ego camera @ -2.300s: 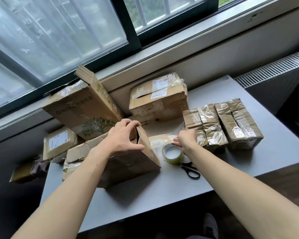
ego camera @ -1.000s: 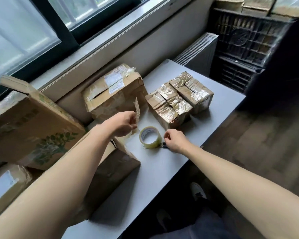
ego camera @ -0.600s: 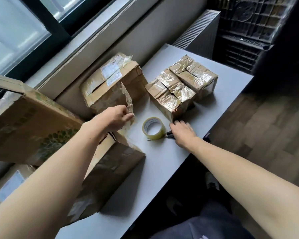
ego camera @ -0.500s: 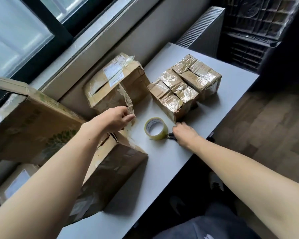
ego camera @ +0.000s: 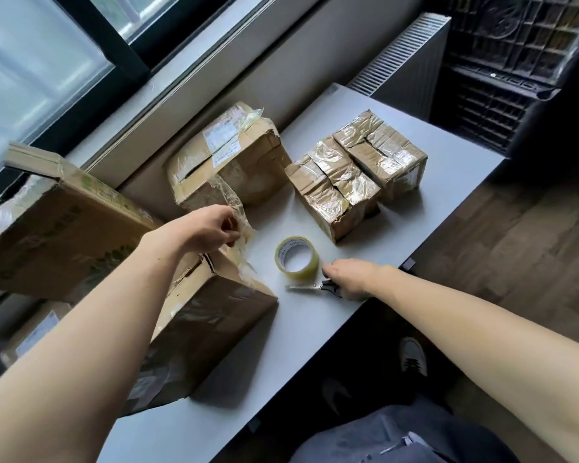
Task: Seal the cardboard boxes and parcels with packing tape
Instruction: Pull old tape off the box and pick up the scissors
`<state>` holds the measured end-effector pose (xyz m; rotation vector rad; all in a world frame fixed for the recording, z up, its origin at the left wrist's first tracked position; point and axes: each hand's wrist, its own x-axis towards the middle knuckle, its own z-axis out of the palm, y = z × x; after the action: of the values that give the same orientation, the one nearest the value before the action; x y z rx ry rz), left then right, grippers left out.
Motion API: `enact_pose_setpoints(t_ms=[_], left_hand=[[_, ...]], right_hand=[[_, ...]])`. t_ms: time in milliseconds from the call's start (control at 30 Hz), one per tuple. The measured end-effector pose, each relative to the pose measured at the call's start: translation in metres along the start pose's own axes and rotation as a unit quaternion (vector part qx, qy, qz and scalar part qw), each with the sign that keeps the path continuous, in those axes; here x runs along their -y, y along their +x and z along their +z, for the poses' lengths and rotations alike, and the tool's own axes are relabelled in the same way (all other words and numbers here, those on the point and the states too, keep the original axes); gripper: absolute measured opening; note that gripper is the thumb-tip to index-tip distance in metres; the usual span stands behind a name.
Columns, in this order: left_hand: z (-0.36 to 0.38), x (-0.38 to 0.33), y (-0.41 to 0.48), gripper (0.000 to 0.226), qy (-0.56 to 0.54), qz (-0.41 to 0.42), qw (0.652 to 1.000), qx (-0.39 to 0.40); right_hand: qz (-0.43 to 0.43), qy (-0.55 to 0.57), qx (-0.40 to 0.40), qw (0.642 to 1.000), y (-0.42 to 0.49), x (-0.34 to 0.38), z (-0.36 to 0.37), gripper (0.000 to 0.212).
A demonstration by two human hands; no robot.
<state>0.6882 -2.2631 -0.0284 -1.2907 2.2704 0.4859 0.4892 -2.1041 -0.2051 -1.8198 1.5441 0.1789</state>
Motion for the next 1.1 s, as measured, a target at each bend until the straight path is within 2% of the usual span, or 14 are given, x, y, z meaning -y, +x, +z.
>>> enact_pose_setpoints(t_ms=[67, 133, 200, 300, 433, 600, 800, 1100], left_hand=[[0.003, 0.002, 0.002, 0.015, -0.005, -0.001, 1.0, -0.013], [0.004, 0.006, 0.003, 0.016, -0.008, 0.0, 1.0, -0.018], [0.005, 0.009, 0.002, 0.015, -0.008, 0.002, 1.0, -0.026], [0.005, 0.012, 0.0, 0.015, -0.004, 0.001, 0.999, -0.048], [0.007, 0.021, -0.002, 0.02, -0.027, -0.014, 0.997, -0.069], [0.009, 0.021, -0.004, 0.017, -0.105, -0.01, 0.991, -0.082], [0.007, 0.014, 0.004, 0.016, -0.082, 0.0, 0.993, -0.084], [0.017, 0.018, 0.012, 0.014, -0.072, 0.032, 0.992, -0.102]], right_hand=[[-0.014, 0.024, 0.03, 0.999, -0.006, 0.001, -0.002, 0.034], [-0.011, 0.102, 0.042, 0.994, -0.011, 0.006, -0.007, 0.031], [-0.016, 0.231, 0.045, 0.972, -0.016, 0.012, -0.012, 0.034], [-0.042, 0.359, 0.021, 0.932, -0.018, 0.024, -0.023, 0.025], [-0.061, 0.43, 0.034, 0.9, -0.021, 0.036, -0.03, 0.042], [-0.083, 0.445, 0.061, 0.89, -0.025, 0.047, -0.03, 0.035], [-0.067, 0.359, 0.055, 0.929, -0.032, 0.073, -0.036, 0.039], [-0.008, 0.377, 0.001, 0.926, -0.015, 0.112, -0.026, 0.044]])
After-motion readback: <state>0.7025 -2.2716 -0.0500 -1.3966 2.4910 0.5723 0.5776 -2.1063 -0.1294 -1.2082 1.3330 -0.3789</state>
